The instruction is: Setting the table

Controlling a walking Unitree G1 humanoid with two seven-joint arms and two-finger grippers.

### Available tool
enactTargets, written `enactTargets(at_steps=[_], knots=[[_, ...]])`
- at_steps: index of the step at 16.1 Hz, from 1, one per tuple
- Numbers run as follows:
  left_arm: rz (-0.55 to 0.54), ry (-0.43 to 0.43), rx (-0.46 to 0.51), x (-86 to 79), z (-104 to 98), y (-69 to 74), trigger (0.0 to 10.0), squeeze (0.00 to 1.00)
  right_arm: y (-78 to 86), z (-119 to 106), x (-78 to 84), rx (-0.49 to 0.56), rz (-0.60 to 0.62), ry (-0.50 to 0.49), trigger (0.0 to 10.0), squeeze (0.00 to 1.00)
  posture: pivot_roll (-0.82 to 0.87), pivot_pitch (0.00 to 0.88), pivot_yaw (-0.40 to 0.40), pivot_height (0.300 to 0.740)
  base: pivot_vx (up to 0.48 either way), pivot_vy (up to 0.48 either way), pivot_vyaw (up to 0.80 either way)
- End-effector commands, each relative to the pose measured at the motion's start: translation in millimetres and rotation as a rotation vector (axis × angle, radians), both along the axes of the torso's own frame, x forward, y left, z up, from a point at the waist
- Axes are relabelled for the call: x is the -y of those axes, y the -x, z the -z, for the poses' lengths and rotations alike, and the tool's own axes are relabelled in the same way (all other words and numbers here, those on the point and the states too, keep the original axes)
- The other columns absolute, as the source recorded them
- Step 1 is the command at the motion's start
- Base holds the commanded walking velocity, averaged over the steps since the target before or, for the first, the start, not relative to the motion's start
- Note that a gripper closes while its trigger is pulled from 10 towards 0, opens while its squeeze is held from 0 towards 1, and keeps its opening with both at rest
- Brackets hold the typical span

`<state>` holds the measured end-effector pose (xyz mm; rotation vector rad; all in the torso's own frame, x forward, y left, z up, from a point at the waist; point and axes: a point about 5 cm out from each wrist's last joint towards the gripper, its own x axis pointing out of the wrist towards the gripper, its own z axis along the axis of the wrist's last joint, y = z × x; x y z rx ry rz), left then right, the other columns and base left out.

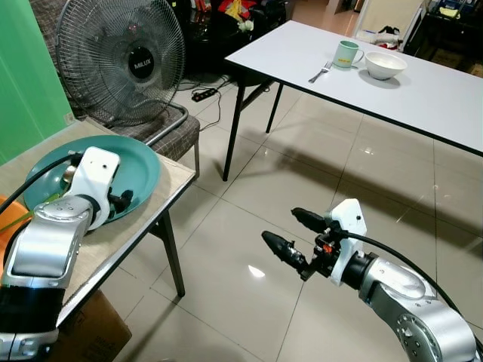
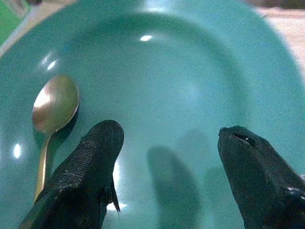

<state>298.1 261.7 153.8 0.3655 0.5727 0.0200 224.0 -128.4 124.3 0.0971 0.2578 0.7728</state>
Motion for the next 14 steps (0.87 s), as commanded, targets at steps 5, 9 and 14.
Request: enactTargets(at_steps=[5,9,14], knots=[[-0.018,-0.106,0.054,-36.8,-14,-28.5,10.0,0.00,1.7,-2,0.2,-0.003,-0.023,0.019,10.0,0.00,-0.02,0.000,-0.071,0.740,0.000,0.000,0.00],[0.068,-0.117,0.078,-32.8,-17,-41.8,10.0,0.00,4.1,-2,1.5,-0.006,-0.022,0.020,10.0,0.00,-0.03,0.000,-0.062,0.740,0.000,0.000,0.00],[-0.001,-0.109,-0.018,-40.7,-8,-47.3,10.0,0.00,6.6,-3,-1.7,-0.008,-0.051,0.023,10.0,0.00,-0.03,0.000,-0.059,0.740,0.000,0.000,0.00]])
